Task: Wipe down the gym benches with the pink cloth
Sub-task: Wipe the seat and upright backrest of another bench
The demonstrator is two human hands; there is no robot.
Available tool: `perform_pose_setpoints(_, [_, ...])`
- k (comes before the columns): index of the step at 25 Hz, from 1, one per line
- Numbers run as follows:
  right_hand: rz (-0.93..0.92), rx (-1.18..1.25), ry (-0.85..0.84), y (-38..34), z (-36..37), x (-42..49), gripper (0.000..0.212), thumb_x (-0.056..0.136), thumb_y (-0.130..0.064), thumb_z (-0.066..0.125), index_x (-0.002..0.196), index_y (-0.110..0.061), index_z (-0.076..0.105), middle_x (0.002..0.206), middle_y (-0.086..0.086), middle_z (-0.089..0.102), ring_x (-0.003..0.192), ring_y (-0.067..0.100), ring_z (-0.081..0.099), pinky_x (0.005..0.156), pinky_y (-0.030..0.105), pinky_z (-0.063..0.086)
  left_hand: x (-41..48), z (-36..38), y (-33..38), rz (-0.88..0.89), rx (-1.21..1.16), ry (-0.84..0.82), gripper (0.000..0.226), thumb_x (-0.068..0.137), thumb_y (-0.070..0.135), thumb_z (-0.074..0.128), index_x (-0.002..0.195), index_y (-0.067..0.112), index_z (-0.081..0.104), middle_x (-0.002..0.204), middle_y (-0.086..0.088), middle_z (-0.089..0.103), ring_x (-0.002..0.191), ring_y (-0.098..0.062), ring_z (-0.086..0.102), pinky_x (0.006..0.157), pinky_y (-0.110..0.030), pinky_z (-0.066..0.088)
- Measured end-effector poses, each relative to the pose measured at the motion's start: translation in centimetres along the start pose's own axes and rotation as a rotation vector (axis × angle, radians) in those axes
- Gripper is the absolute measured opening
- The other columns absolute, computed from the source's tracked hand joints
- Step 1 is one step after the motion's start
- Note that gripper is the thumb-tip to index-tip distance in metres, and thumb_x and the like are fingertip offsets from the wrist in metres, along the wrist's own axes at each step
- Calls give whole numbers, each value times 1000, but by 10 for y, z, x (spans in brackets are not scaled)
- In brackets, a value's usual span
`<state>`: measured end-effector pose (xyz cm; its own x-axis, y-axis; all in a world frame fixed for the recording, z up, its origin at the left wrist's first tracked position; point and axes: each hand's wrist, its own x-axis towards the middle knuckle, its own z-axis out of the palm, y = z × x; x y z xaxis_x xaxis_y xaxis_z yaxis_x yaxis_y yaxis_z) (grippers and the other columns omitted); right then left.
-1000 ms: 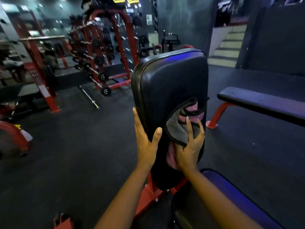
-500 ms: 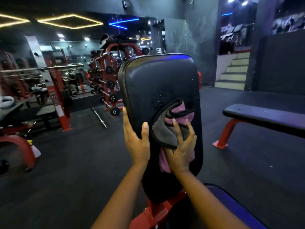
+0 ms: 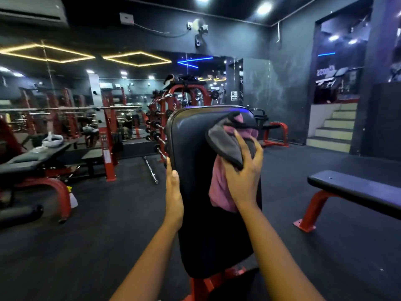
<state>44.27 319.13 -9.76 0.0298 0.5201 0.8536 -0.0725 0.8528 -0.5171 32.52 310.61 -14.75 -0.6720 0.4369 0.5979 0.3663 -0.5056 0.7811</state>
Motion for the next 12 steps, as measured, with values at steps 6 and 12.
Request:
perform_pose_setpoints(6, [-295, -414, -255, -31, 64, 26, 74, 69, -50, 60, 137, -48, 33, 150, 4, 23, 129, 32, 30, 98, 52, 31, -8, 3, -11, 68, -11, 15, 64, 77, 77, 38, 135, 55, 22, 152, 23, 17, 141, 2, 16, 119, -42, 13])
perform_pose_setpoints(12, [-217, -471, -78, -4, 67, 42, 67, 73, -44, 57, 137, -45, 37, 145, 8, 36, 117, 31, 43, 85, 47, 40, 23, -6, 1, 22, -5, 55, 50, 79, 67, 43, 125, 67, 26, 147, 19, 30, 136, -1, 30, 116, -45, 23])
